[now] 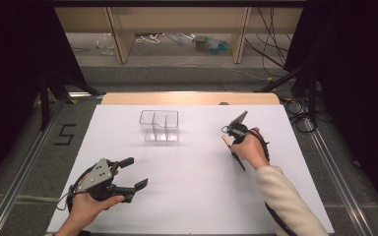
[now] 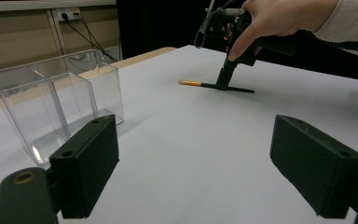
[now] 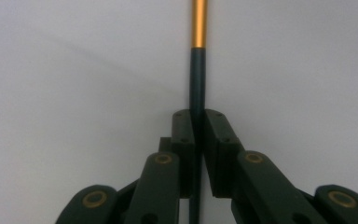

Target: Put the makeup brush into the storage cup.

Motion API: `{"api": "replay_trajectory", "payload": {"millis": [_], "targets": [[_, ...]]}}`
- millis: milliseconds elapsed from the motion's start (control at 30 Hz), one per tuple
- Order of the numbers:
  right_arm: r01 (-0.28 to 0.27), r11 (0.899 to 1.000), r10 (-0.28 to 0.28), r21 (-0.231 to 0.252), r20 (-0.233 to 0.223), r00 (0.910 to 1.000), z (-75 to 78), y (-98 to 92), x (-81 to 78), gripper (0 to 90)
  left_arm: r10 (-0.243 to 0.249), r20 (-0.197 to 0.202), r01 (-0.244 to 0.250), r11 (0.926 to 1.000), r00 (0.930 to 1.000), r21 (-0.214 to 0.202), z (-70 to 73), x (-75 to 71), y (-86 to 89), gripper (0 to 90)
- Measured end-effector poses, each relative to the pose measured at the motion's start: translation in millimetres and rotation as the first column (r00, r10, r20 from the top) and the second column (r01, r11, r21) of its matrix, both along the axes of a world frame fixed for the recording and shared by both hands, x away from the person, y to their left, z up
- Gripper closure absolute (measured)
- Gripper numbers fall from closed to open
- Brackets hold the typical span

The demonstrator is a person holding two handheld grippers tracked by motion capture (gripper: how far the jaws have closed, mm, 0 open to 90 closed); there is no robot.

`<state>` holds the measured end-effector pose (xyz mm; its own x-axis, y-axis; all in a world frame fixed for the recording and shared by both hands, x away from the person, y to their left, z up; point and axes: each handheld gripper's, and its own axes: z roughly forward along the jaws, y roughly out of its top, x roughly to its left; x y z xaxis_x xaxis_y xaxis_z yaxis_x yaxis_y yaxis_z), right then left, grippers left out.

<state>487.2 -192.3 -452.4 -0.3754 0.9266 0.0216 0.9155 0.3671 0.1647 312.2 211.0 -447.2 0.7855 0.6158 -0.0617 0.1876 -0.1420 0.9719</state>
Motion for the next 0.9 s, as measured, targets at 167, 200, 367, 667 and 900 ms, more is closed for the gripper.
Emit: {"api": "replay_trajectory", "payload": {"millis": [167, 200, 367, 667, 900], "targets": [[-0.017, 1.0, 0.017, -0.007, 0.001, 0.9999, 0.0, -0.2, 0.3, 83.8, -0.001, 0.0, 0.001, 1.0, 1.0, 0.001, 0.0, 0.0, 0.0, 15.3], [-0.02, 1.0, 0.02, -0.009, -0.006, 0.9998, 0.5, -0.2, 0.5, 83.8, -0.001, 0.001, 0.001, 1.0, 1.0, 0.001, 0.0, 0.0, 0.0, 15.2], [-0.026, 1.0, 0.026, -0.012, 0.002, 0.9997, 0.0, 0.6, 0.2, 83.9, -0.002, 0.0, 0.002, 1.0, 1.0, 0.001, -0.1, 0.1, 0.0, 15.3], [-0.035, 0.999, 0.036, -0.01, 0.007, 0.9993, 1.6, -0.2, -1.3, 83.9, -0.005, 0.007, 0.005, 1.0, 1.0, 0.008, 0.1, 0.6, 0.3, 15.3], [-0.043, 0.999, 0.041, 0.033, 0.065, 0.9971, 17.6, -2.8, -6.4, 84.0, -0.008, -0.001, 0.008, 0.9999, 1.0, 0.01, -0.5, 0.4, -0.4, 15.8]]}}
